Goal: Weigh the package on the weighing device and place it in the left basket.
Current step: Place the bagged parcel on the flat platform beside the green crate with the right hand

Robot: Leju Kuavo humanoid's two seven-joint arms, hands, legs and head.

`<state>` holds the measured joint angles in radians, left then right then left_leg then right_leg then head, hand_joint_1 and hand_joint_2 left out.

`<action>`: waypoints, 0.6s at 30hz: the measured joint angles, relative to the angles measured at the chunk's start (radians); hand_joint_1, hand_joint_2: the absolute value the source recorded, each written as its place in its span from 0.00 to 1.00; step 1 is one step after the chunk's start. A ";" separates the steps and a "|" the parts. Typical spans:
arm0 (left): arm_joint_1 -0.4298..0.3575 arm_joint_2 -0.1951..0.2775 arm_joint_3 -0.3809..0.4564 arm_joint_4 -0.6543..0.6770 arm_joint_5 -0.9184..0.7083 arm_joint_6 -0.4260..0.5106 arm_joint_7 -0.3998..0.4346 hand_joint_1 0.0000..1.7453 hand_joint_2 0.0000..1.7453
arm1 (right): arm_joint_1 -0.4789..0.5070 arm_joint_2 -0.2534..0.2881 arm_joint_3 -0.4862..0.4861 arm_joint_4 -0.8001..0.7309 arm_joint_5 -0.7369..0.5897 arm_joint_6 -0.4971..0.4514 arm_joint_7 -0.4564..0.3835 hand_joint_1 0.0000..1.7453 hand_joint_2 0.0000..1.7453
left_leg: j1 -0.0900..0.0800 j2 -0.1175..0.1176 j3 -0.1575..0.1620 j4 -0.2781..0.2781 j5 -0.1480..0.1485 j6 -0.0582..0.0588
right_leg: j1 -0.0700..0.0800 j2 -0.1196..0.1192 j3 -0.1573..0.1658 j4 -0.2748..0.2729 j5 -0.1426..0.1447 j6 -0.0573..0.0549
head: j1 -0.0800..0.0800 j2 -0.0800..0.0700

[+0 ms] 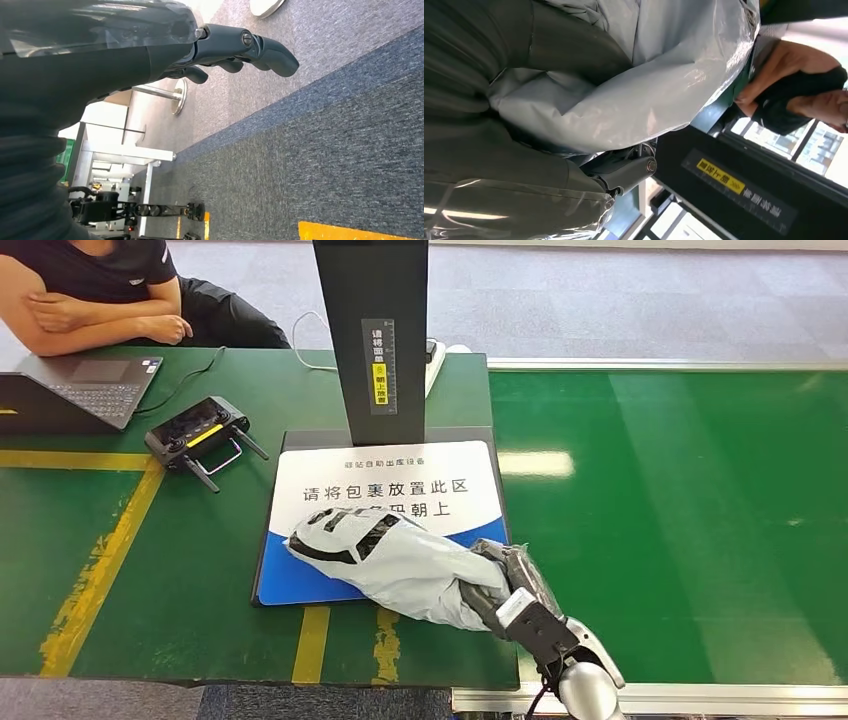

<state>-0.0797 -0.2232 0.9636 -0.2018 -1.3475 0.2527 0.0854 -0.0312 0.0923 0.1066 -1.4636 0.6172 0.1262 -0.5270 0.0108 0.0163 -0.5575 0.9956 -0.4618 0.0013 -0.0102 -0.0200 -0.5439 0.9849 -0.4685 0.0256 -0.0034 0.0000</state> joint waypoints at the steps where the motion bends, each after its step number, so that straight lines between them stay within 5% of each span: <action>1: 0.000 0.000 0.000 0.000 0.002 0.000 -0.005 0.00 1.00 | -0.003 -0.004 0.010 0.006 0.004 0.000 0.000 1.00 1.00 | 0.000 0.000 0.000 0.000 0.000 0.000 | 0.000 0.000 0.000 0.000 0.000 0.000 | 0.000 0.000; 9: -0.001 0.000 0.003 0.000 0.007 0.006 -0.028 0.00 1.00 | -0.045 -0.041 0.068 0.054 0.069 0.004 0.077 1.00 1.00 | 0.000 0.000 0.001 0.000 0.000 0.000 | 0.000 0.000 0.000 0.000 0.000 0.000 | 0.000 0.000; 18: -0.001 -0.001 0.011 0.000 0.011 0.013 -0.025 0.00 1.00 | -0.151 -0.073 0.057 0.263 0.319 -0.299 0.375 1.00 1.00 | 0.000 0.000 0.003 0.000 0.000 0.000 | 0.000 0.000 0.002 0.000 0.000 0.000 | 0.000 0.000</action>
<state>-0.0804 -0.2246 0.9751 -0.2018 -1.3368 0.2655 0.0603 -0.1823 0.0190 0.1635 -1.2011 0.9362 -0.1724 -0.1524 0.0106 0.0163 -0.5547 0.9958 -0.4615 0.0014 -0.0104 -0.0199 -0.5419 0.9848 -0.4681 0.0255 -0.0036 0.0000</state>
